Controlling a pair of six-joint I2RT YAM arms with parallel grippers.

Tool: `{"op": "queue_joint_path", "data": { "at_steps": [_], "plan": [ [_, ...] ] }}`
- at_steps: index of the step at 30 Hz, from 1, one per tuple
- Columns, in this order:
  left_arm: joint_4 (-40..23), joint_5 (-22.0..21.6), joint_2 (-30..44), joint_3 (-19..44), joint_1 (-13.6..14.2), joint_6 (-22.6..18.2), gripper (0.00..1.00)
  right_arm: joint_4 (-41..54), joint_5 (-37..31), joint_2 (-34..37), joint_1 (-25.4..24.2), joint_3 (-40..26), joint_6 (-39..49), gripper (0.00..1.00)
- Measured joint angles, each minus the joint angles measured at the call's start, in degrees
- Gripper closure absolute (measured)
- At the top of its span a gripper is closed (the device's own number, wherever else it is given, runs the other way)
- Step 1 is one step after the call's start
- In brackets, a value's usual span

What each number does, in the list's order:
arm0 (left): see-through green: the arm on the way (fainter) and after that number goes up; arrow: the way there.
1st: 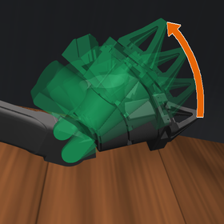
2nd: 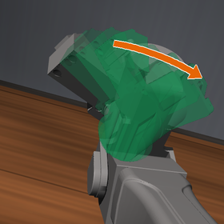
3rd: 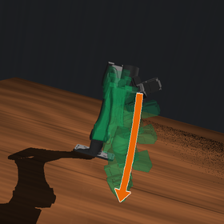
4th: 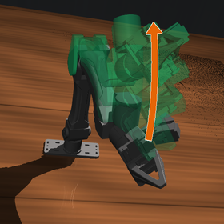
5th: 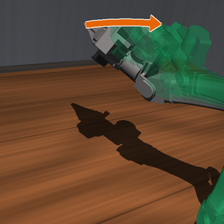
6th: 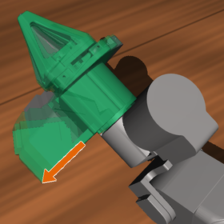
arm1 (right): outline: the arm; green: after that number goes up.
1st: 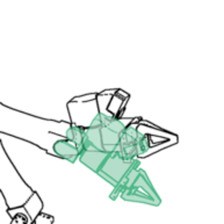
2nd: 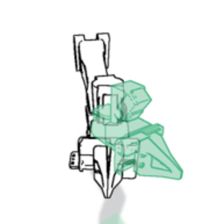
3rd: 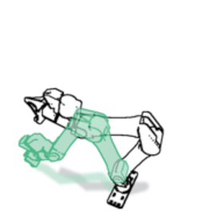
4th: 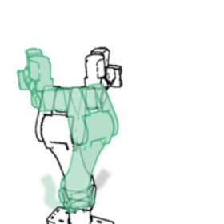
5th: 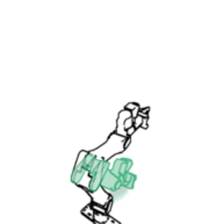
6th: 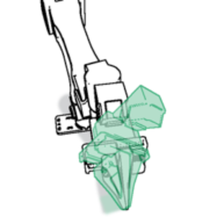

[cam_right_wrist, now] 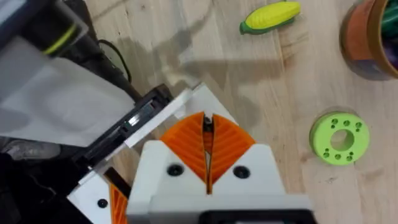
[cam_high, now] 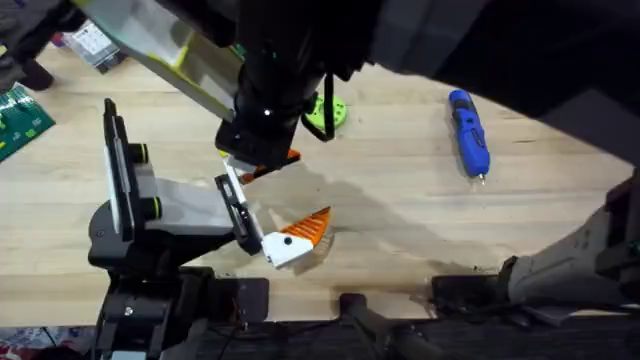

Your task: Pick up the gripper from the table and insert it into the empty holder that is missing its gripper. Then pick up a screw, insert it into the mounting hole, and use the screwdriver to tighten it. Finally, clean up the table by picking up the vegetable and placing it into the bucket.

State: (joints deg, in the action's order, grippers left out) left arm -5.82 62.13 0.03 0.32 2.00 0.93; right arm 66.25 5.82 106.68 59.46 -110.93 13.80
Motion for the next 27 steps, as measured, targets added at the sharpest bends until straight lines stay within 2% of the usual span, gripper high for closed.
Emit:
{"op": "queue_joint_path", "data": {
  "at_steps": [18, 23, 27],
  "plan": [
    [0.0, 0.0, 0.0, 0.0, 0.0, 0.0, 0.014, 0.1, 0.0, 0.1, 0.0, 0.9, 0.0, 0.989],
    [0.0, 0.0, 0.0, 0.0, 0.0, 0.0, 0.014, 0.1, 0.0, 0.1, 0.0, 0.9, 0.2, 0.803],
    [0.0, 0.0, 0.0, 0.0, 0.0, 0.0, 0.014, 0.0, 0.0, 0.1, 0.0, 0.9, 0.3, 0.546]
  ]
}}
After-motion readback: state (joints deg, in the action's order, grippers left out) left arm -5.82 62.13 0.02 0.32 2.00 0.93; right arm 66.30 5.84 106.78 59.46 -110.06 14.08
